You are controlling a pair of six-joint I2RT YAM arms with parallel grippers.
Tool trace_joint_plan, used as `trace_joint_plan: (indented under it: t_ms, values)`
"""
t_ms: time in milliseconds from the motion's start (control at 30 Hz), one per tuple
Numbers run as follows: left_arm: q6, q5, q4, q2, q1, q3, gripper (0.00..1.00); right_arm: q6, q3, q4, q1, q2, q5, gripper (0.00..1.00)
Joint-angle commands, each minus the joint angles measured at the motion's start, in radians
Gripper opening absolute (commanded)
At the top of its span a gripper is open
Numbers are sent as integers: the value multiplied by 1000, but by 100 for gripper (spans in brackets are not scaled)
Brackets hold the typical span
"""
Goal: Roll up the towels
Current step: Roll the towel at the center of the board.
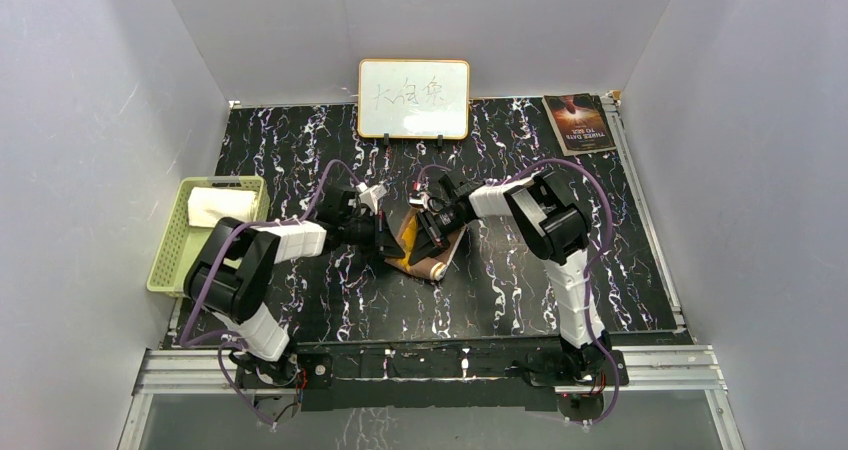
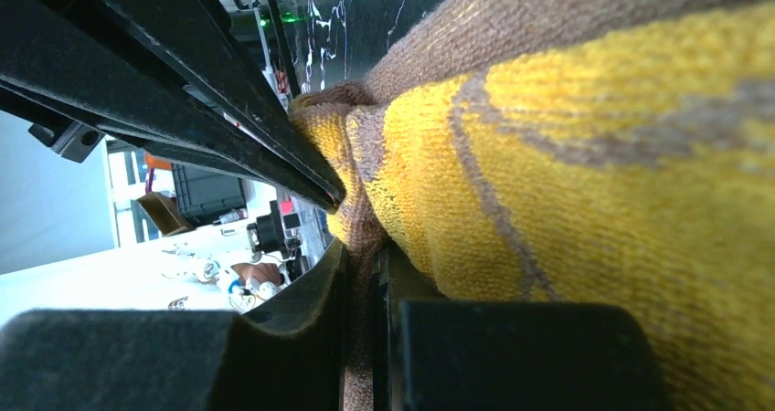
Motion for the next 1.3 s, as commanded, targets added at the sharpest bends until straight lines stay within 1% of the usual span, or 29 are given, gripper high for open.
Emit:
trace_joint_plan:
  t_ms: [0, 33, 100, 233, 267, 333, 467, 533, 567, 633, 667, 700, 733, 767, 800, 833, 867, 900, 933, 967, 1000, 1067, 1100, 1167, 1233, 1267]
  values:
    - [27, -84, 28, 37, -3, -5, 0, -3, -23, 57, -9, -41, 82, 0]
    - [25, -94, 38, 55, -3, -7, 0, -4, -22, 58, -9, -52, 97, 2]
    - [12, -104, 69, 89, -2, -11, 0, -14, -11, 43, -9, -72, 141, 16]
    - [14, -131, 80, 138, -4, -20, 0, -44, 9, 1, -9, -129, 266, 37]
    - [24, -145, 71, 141, -5, -25, 0, -52, 13, -8, -9, -145, 298, 39]
    - [51, -171, 42, 142, -5, -34, 0, -77, 31, -43, -10, -180, 375, 40]
    - [68, -189, 24, 146, -9, -54, 0, -128, 68, -108, -9, -273, 571, 41]
    - [61, -188, 27, 152, -13, -56, 0, -140, 66, -105, -9, -342, 669, 46]
    - [59, -190, 29, 153, -14, -59, 0, -140, 61, -95, -9, -381, 721, 51]
    - [61, -195, 25, 152, -14, -60, 0, -141, 36, -56, -10, -462, 814, 62]
    - [64, -197, 22, 153, -15, -59, 0, -132, 0, -4, -9, -533, 863, 65]
    - [66, -197, 18, 157, -13, -57, 0, -113, -64, 84, -9, -624, 910, 72]
    - [67, -197, 15, 158, -14, -55, 0, -75, -160, 220, -12, -711, 943, 85]
    - [68, -195, 14, 160, -14, -53, 0, -17, -260, 370, -14, -790, 984, 97]
    - [68, -195, 11, 162, -15, -51, 0, 36, -361, 500, -17, -849, 1011, 98]
    - [68, -196, 9, 164, -14, -49, 0, 71, -416, 577, -32, -886, 1004, 98]
    - [69, -198, 7, 163, -14, -48, 0, 87, -425, 588, -52, -889, 953, 98]
    - [69, -199, 2, 159, -14, -48, 0, 79, -399, 543, -67, -867, 889, 98]
    - [71, -202, -2, 159, -14, -47, 0, 38, -354, 458, -71, -837, 836, 98]
    - [71, -203, -5, 155, -14, -47, 0, -8, -317, 393, -63, -816, 816, 98]
    - [71, -204, -6, 152, -15, -49, 0, -49, -307, 356, -47, -814, 833, 98]
    - [71, -204, -12, 155, -13, -46, 0, -150, -318, 321, 20, -847, 962, 98]
    - [71, -203, -16, 156, -14, -44, 0, -215, -324, 306, 73, -865, 1096, 98]
    - [66, -193, -15, 160, -14, -42, 0, -334, -327, 262, 184, -882, 1287, 98]
    - [60, -179, -11, 169, -14, -35, 0, -435, -354, 256, 287, -892, 1424, 98]
    - [59, -173, -13, 176, -14, -29, 0, -480, -373, 259, 345, -894, 1467, 98]
